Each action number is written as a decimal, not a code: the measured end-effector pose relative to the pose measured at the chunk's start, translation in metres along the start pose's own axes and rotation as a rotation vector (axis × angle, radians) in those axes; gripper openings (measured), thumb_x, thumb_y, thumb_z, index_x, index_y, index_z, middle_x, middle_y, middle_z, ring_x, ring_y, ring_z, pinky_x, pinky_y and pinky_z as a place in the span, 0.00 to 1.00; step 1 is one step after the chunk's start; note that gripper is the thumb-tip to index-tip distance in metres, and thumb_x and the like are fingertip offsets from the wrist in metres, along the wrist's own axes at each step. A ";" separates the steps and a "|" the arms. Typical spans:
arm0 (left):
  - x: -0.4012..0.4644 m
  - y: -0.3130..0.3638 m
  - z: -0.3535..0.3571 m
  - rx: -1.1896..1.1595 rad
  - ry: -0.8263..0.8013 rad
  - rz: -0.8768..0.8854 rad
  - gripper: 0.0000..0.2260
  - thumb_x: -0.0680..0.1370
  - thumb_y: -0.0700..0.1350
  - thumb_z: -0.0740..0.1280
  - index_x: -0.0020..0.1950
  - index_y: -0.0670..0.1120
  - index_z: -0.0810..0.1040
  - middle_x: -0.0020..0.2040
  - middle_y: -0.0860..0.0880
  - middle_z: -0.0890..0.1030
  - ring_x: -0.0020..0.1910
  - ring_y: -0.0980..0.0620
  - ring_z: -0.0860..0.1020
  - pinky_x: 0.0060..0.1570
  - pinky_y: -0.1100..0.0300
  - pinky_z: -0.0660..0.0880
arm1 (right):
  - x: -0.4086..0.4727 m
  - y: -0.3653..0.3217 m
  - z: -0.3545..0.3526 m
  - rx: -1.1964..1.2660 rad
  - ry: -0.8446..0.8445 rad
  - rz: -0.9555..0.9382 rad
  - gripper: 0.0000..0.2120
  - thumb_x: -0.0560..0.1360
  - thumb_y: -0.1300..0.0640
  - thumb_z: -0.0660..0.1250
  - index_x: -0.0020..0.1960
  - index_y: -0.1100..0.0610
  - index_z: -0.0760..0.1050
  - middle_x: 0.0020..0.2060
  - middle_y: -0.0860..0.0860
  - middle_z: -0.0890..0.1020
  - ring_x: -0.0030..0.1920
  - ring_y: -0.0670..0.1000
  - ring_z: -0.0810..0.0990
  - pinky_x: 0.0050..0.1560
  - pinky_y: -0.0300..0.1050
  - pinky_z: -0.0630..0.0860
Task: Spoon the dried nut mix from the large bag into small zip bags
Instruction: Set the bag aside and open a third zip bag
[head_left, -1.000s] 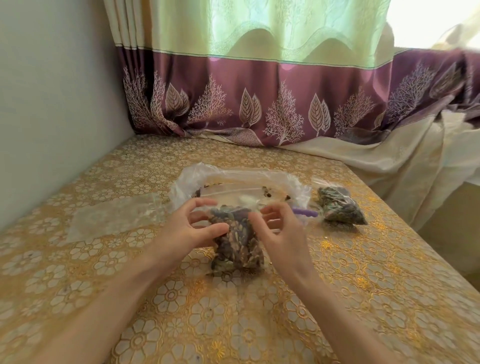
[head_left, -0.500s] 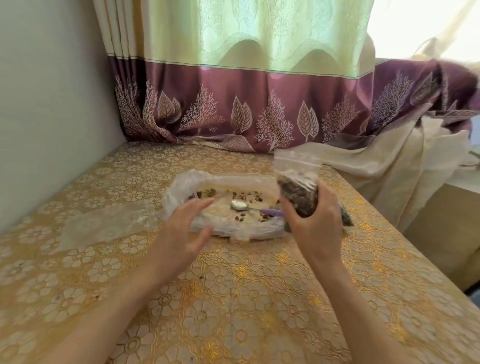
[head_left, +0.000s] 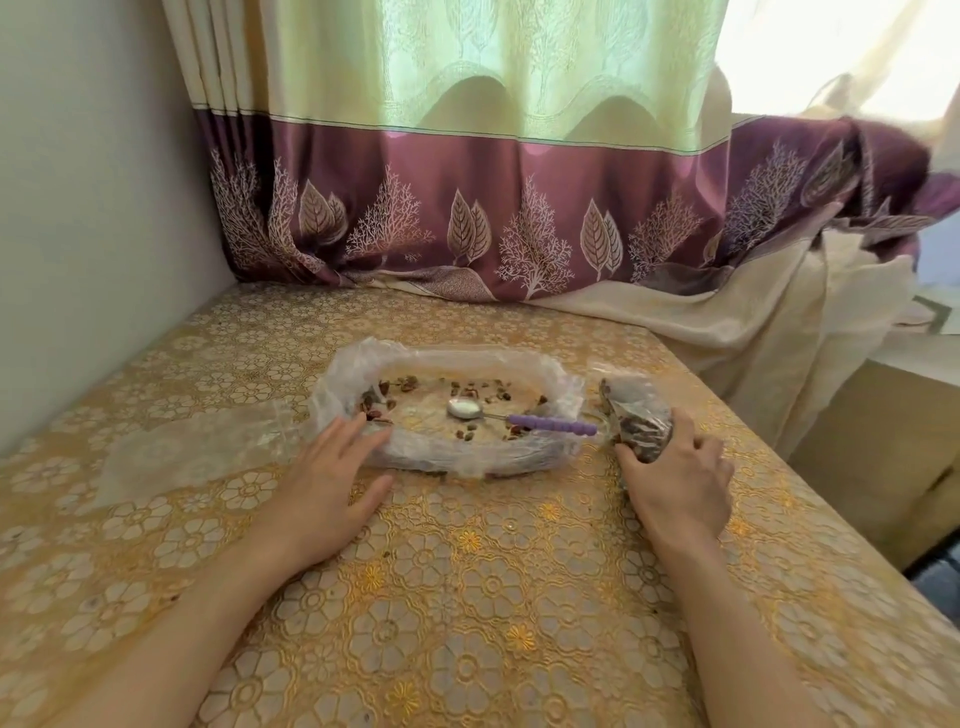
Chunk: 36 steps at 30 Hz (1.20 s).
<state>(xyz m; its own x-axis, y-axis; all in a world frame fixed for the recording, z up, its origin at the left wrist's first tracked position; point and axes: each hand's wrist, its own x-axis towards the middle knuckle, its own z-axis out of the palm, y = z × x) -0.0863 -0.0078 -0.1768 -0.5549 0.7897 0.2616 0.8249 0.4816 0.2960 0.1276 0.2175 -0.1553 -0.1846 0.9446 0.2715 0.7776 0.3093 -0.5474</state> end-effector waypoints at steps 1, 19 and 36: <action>0.000 0.000 0.000 -0.009 0.004 0.003 0.26 0.79 0.57 0.56 0.75 0.56 0.55 0.77 0.53 0.49 0.76 0.54 0.44 0.73 0.54 0.45 | -0.001 0.000 0.000 -0.022 -0.011 0.005 0.36 0.73 0.40 0.65 0.75 0.52 0.56 0.68 0.60 0.65 0.66 0.63 0.64 0.62 0.59 0.66; -0.009 -0.027 -0.032 0.066 0.138 -0.328 0.31 0.77 0.57 0.61 0.76 0.47 0.56 0.75 0.47 0.60 0.74 0.48 0.58 0.72 0.48 0.57 | -0.090 -0.073 0.026 0.287 -0.326 -1.108 0.21 0.79 0.50 0.59 0.71 0.54 0.66 0.70 0.53 0.68 0.69 0.54 0.68 0.65 0.52 0.70; -0.025 0.008 -0.060 -0.256 0.907 -0.095 0.07 0.81 0.42 0.59 0.53 0.42 0.75 0.45 0.49 0.77 0.39 0.50 0.74 0.40 0.53 0.72 | -0.089 -0.074 0.040 0.098 -0.617 -1.091 0.22 0.80 0.43 0.55 0.73 0.47 0.64 0.73 0.42 0.63 0.74 0.42 0.54 0.69 0.39 0.50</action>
<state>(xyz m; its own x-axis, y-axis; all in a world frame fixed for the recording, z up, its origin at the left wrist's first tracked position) -0.0724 -0.0471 -0.1258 -0.5796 0.1033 0.8083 0.7830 0.3455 0.5173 0.0628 0.1148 -0.1709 -0.9727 0.0780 0.2185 0.0003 0.9422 -0.3352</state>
